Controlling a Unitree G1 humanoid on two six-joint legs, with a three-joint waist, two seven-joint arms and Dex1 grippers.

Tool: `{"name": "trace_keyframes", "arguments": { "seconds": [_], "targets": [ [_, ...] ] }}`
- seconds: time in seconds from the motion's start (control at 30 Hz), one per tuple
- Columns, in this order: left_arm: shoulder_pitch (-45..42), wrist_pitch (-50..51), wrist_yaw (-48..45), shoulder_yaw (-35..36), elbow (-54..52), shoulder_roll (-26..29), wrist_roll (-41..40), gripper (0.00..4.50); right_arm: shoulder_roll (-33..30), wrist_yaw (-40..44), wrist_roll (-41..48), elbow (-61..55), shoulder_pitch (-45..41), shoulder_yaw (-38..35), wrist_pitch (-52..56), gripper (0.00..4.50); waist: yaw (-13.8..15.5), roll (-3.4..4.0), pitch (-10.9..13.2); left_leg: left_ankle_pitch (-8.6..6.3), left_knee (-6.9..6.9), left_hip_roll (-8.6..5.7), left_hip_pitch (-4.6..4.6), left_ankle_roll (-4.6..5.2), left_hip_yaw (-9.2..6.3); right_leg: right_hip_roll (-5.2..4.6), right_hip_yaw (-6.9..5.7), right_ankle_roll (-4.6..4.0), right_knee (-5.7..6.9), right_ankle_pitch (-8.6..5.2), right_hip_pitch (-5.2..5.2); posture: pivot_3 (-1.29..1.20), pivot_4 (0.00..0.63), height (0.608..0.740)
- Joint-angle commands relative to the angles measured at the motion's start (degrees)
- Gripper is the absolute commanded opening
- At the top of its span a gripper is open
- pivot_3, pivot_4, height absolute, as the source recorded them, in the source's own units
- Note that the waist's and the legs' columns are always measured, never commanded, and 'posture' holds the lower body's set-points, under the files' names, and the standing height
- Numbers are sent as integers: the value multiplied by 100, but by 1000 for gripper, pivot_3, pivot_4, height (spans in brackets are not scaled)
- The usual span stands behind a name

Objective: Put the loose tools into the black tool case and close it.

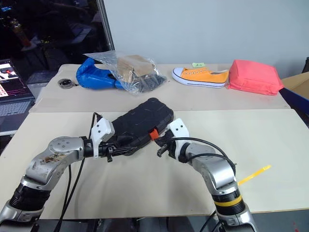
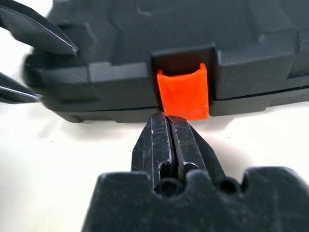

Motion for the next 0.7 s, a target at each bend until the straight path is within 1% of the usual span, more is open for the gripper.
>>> {"name": "trace_keyframes", "arguments": {
  "seconds": [0.03,0.27,0.43,0.6,0.7],
  "targets": [
    [137,138,-27,-109,-5,26,27,2396,265,-133,25,76,-154,-240,-639,38,-11,0,0,0,0,0,2,0,0,0,1,0,2,0,0,0,150,740],
    [119,173,-31,-103,-14,29,24,2396,496,-262,-434,1016,-391,80,-1341,38,-22,0,0,0,0,-1,9,0,2,1,1,-1,2,0,5,0,150,740],
    [113,229,15,-84,-58,8,5,2396,213,-157,-997,1491,-344,630,-1502,38,-32,1,-4,0,-4,-1,8,0,2,-1,2,-1,-1,0,4,0,150,740],
    [120,274,50,-75,-74,-5,-10,2396,134,-152,-1497,1916,-377,1052,-1952,38,-66,-1,-12,0,-4,0,39,0,2,0,2,3,5,-3,30,0,150,740],
    [118,300,70,-71,-77,-15,-15,2396,146,-171,-1831,2308,-284,1318,-2377,38,-91,-7,-15,0,-9,1,89,-1,2,0,3,23,-1,-20,83,0,150,740]
  ]
}}
